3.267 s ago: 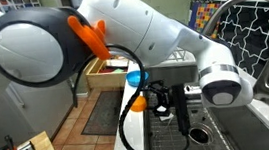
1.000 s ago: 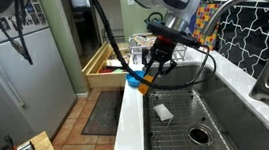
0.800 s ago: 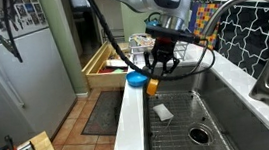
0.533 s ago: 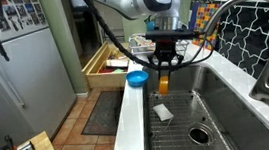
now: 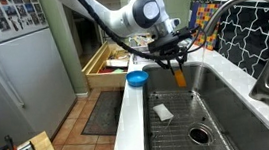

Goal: Place the orange bowl under the running faucet then put the bowl back on the counter

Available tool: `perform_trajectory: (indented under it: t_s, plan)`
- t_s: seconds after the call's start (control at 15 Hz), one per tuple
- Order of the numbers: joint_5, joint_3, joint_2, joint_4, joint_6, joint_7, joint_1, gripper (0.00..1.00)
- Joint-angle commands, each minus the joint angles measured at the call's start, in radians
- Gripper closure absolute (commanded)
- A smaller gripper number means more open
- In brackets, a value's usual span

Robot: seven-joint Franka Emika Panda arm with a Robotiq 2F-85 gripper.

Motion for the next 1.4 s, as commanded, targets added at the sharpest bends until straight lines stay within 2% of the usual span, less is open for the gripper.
perform_trajectory:
  t_s: [0.0,0.13,0.2,0.4,0.47,0.53,0.73,0.87,1.13,1.33]
  plan:
    - [-0.143,-0.037,-0.035,-0.11,0.247,0.127,0.014,0.9]
    - [-0.212,-0.06,-0.02,-0.119,0.332,0.205,0.014,0.9]
    - [-0.144,-0.035,-0.005,-0.078,0.267,0.135,0.008,0.65]
    - [-0.176,-0.049,-0.005,-0.092,0.308,0.168,0.006,0.65]
    - [-0.176,-0.049,-0.005,-0.092,0.308,0.169,0.006,0.9]
    - [-0.295,-0.085,0.015,-0.069,0.339,0.259,0.023,0.9]
    - [-0.493,-0.119,0.043,-0.03,0.398,0.418,0.04,0.9]
    - [-0.587,-0.131,0.058,-0.012,0.407,0.515,0.05,0.9]
    - [-0.686,-0.13,0.084,0.002,0.407,0.645,0.064,0.9]
    - [-0.818,-0.143,0.106,0.035,0.469,0.778,0.074,0.9]
